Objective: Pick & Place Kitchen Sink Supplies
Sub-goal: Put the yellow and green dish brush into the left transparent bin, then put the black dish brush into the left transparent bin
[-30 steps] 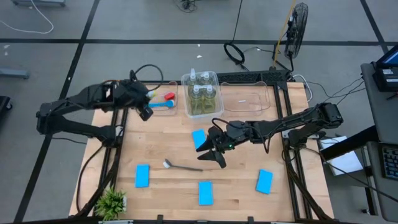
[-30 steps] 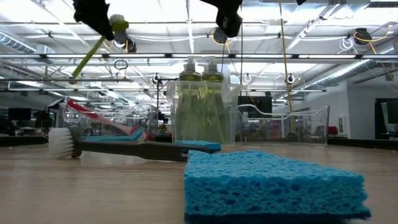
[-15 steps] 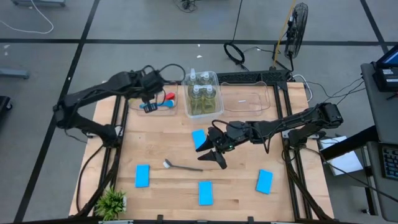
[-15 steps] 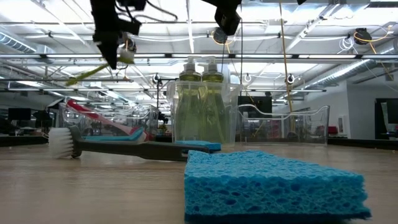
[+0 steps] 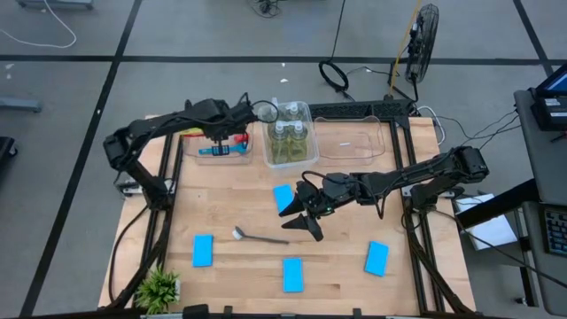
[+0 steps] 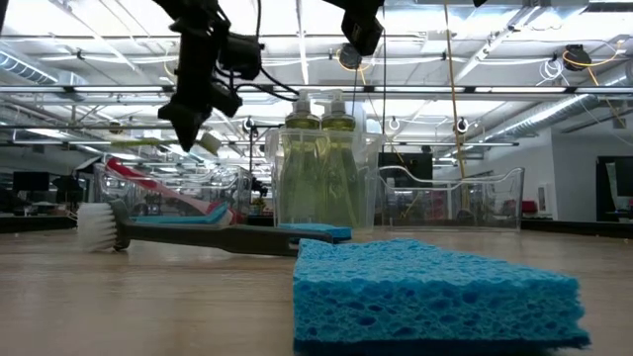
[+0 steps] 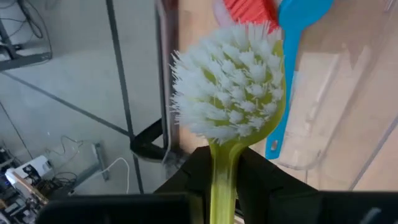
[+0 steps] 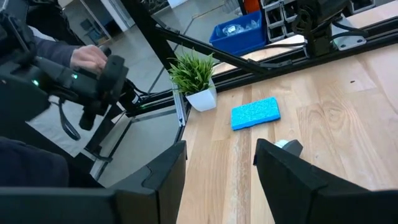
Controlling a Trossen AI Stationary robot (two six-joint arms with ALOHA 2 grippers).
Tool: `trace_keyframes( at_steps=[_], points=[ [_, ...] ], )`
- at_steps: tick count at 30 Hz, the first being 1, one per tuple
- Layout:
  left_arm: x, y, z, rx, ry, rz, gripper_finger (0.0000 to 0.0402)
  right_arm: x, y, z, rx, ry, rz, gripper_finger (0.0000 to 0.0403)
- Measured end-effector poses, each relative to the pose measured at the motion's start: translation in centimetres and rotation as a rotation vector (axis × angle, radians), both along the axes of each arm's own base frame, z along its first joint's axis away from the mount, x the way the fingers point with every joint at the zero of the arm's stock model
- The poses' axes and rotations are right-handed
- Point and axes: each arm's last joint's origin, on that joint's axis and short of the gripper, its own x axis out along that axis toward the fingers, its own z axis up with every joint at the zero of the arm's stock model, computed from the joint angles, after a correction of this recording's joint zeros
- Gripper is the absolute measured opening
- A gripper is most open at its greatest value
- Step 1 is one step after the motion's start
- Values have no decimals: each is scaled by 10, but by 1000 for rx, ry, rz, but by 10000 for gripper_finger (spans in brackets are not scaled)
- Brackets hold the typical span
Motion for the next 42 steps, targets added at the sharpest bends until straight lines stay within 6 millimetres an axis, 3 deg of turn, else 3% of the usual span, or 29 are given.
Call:
trace_keyframes(
  at_steps=[9,26,29,33,37,42],
  points=[
    [5,2,-15,-52,-11,22,86,0,0,0,11,4,-3,182],
    [-4,12,-12,-129,-84,56,16,0,0,1,33,-3,-9,181],
    [-15,5,4,-99,-107,119,26,0,0,1,33,-3,-8,180],
    [-38,-14,41,-86,-322,234,49,0,0,1,33,-3,-8,180],
    [-62,-43,75,-168,-609,339,74,0,0,1,33,-3,-5,181],
    [-81,-83,101,-294,-846,425,101,0,0,1,33,-2,-1,181]
  ],
)
